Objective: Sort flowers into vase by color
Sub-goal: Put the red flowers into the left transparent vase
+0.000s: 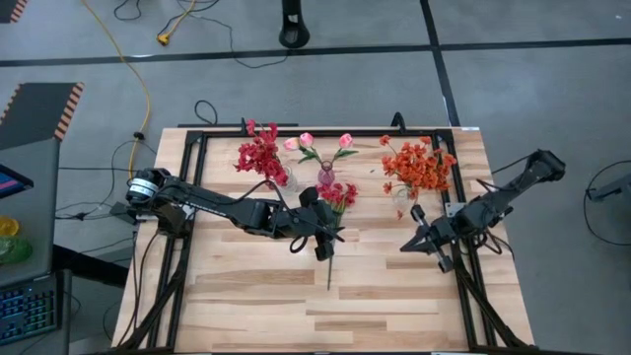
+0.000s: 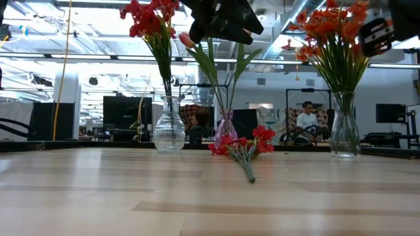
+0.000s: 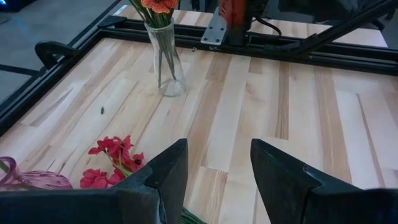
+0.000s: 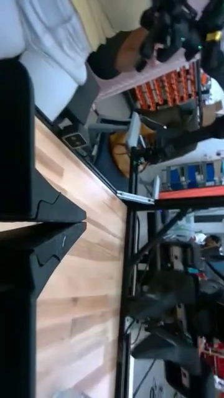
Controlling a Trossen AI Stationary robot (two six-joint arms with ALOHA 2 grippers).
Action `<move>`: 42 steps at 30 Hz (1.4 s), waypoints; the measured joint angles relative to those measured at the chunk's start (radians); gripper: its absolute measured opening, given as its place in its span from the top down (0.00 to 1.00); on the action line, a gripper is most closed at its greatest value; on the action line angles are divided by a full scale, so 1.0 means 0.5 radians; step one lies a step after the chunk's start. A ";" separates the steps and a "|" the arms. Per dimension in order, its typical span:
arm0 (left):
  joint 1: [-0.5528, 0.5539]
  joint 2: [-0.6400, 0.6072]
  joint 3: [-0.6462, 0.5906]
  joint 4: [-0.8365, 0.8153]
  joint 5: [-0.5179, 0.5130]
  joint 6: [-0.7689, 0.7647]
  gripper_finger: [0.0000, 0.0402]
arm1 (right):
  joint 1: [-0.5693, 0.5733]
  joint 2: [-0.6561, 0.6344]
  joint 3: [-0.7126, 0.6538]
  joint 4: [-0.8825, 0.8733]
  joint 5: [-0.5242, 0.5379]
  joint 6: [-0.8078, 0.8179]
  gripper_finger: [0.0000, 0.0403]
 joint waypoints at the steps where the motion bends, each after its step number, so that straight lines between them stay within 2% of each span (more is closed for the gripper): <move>1: 0.000 0.000 0.000 0.000 0.000 0.000 0.59 | 0.011 0.000 -0.015 0.002 0.000 0.000 0.92; 10: 0.000 0.000 0.000 0.000 -0.001 0.000 0.59 | 0.140 0.022 -0.036 0.023 -0.001 -0.007 0.92; 14: 0.000 0.000 0.000 0.000 -0.001 0.000 0.59 | 0.145 0.084 -0.035 0.025 0.000 -0.116 0.92; 28: 0.000 0.000 0.000 0.000 0.001 -0.033 0.59 | -0.119 0.234 -0.034 0.116 0.000 -0.303 0.92; 42: 0.000 0.000 0.000 0.001 0.004 -0.034 0.59 | -0.261 -0.141 -0.034 -0.330 0.000 -0.284 0.92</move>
